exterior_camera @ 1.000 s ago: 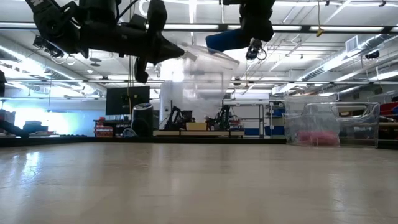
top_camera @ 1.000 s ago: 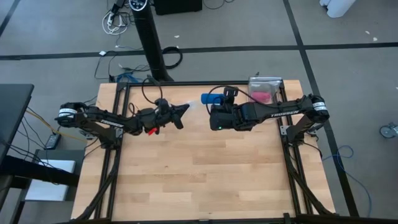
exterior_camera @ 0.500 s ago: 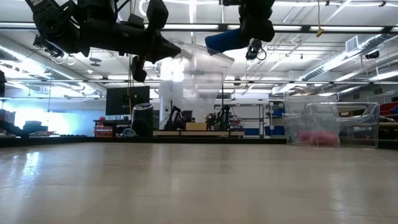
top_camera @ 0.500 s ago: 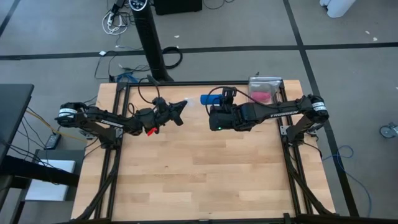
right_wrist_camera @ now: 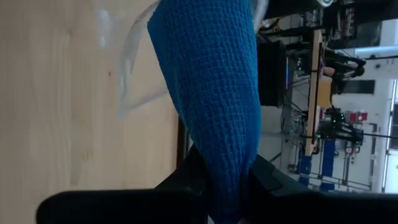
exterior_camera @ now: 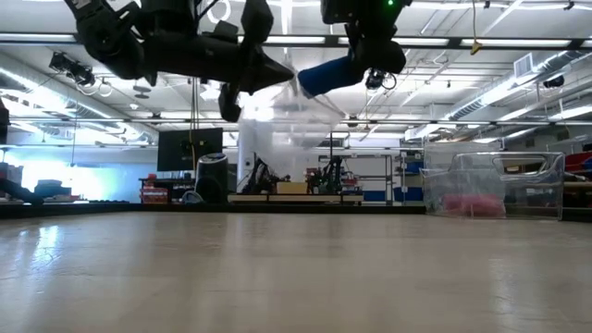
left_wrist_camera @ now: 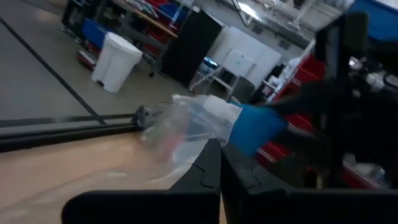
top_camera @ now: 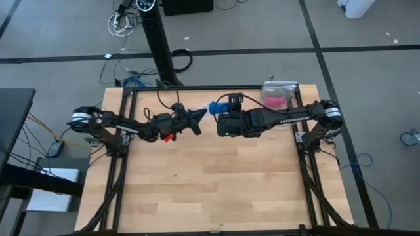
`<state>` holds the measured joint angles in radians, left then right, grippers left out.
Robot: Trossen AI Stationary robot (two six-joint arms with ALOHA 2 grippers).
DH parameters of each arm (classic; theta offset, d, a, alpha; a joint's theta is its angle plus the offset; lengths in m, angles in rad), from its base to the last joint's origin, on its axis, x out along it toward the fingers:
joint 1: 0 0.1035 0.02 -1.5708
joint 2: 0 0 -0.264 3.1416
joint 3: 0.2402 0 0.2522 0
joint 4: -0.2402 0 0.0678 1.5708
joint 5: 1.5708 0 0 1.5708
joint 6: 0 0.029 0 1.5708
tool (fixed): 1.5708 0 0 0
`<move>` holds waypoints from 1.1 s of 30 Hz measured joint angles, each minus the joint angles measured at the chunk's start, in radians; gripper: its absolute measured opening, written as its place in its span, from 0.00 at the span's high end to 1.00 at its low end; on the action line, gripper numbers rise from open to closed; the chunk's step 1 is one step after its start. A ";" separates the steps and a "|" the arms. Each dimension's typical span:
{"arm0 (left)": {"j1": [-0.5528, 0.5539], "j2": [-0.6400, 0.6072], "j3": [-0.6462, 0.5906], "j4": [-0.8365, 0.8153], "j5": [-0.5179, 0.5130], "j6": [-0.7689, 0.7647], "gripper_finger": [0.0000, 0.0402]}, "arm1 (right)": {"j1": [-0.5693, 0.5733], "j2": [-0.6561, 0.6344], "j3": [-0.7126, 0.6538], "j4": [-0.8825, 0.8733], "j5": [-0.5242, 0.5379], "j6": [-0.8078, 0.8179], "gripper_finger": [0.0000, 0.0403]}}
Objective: Roll bandage
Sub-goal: Put the blue bandage into the transparent zip bag
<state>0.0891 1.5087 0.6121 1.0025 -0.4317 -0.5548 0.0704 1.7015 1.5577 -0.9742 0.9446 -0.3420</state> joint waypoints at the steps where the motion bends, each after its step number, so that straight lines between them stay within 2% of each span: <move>1: 0.000 0.005 0.002 -0.002 0.009 0.000 1.00 | -0.006 -0.001 0.000 -0.007 -0.003 0.000 0.89; 9: -0.020 0.007 0.011 0.020 0.031 0.029 1.00 | -0.064 -0.002 0.000 -0.121 -0.038 0.091 0.89; 12: -0.019 0.007 0.011 0.022 0.036 0.030 1.00 | -0.078 -0.003 0.000 -0.129 -0.090 0.103 0.89; 15: -0.019 0.007 0.011 0.025 0.051 0.032 1.00 | -0.082 -0.003 0.000 -0.129 -0.093 0.102 0.89; 27: -0.019 0.007 0.011 -0.013 0.071 0.042 1.00 | -0.042 -0.006 0.000 -0.031 -0.103 -0.046 0.89; 33: -0.019 0.007 0.012 -0.022 0.106 0.051 1.00 | -0.029 -0.007 0.000 0.011 -0.056 -0.071 0.89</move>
<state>0.0696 1.5154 0.6239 0.9809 -0.3255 -0.5036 0.0414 1.6947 1.5578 -0.9634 0.8884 -0.4134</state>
